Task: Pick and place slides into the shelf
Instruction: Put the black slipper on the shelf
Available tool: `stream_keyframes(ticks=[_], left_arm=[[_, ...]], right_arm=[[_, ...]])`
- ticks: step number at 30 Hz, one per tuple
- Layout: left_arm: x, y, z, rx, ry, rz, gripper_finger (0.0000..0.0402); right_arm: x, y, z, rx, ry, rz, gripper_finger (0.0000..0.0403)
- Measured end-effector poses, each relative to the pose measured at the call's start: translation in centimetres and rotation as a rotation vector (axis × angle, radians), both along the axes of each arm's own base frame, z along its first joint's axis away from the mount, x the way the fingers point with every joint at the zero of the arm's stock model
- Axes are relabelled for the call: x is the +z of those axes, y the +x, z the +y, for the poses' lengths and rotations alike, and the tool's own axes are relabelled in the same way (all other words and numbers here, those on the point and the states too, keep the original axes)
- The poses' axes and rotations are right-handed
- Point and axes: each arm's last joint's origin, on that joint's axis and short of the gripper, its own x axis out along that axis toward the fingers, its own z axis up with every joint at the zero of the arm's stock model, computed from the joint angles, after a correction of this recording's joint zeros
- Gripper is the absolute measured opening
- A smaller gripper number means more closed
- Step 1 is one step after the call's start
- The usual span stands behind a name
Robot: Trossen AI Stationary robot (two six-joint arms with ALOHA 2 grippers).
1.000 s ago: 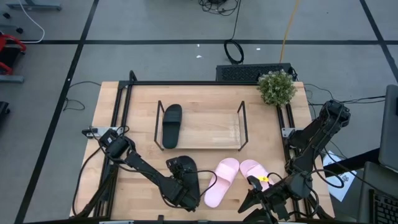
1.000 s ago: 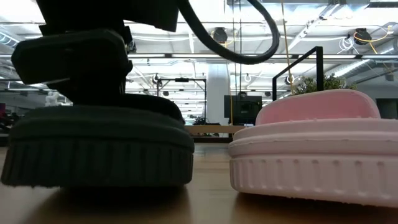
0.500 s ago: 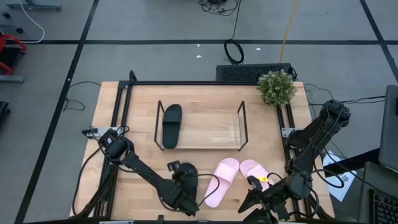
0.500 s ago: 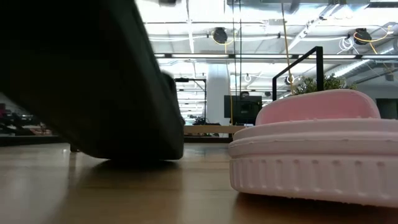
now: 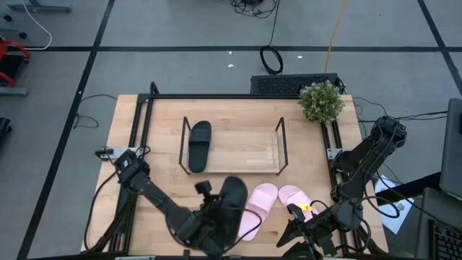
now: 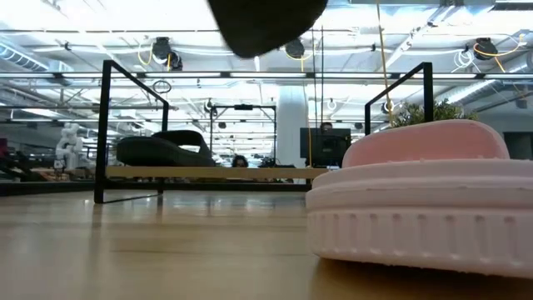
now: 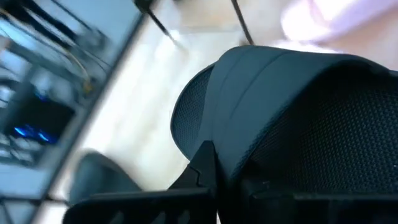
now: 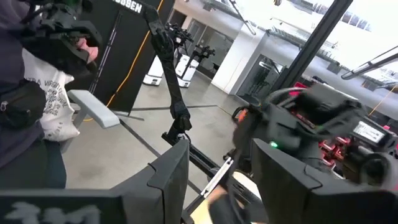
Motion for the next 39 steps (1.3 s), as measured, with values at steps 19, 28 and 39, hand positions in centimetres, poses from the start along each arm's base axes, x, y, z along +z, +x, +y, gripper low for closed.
stream_keyframes(ticks=[19,28,39], left_arm=[[-4.8,4.6,11.3,0.164,0.363,0.218,0.0000],[-7.6,3.5,14.9,0.246,0.413,0.309,0.0000],[-7.6,0.8,18.8,0.189,0.290,0.235,0.0000]], right_arm=[[0.2,-0.7,0.3,-0.112,-0.034,-0.035,0.0164],[0.8,-1.6,0.4,-0.327,-0.078,-0.087,0.0164],[1.1,-1.8,0.4,-0.374,-0.142,-0.125,0.0164]])
